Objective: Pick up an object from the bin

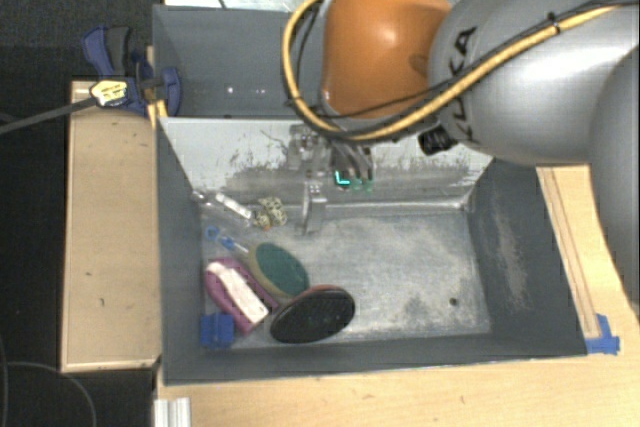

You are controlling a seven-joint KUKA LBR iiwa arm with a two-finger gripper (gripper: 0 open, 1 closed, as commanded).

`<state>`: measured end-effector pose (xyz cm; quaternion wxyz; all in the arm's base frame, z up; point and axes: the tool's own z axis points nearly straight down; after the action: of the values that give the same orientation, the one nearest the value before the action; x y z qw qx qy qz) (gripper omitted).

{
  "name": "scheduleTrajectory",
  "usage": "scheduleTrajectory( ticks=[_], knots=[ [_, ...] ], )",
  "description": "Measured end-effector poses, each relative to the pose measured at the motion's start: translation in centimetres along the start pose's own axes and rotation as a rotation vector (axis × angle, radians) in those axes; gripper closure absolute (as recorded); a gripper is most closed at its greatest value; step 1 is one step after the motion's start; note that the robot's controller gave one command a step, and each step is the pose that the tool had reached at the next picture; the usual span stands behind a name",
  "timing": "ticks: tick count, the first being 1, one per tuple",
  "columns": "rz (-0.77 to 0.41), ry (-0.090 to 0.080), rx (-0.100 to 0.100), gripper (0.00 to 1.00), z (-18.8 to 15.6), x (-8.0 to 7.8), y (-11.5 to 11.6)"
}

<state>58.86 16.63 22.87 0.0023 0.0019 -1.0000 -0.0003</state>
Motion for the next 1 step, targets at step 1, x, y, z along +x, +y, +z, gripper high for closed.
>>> scheduleTrajectory(
  ticks=[1],
  knots=[
    [-0.125, 0.002, 0.001, 0.0, 13.34, 3.9, 2.1]
  ],
)
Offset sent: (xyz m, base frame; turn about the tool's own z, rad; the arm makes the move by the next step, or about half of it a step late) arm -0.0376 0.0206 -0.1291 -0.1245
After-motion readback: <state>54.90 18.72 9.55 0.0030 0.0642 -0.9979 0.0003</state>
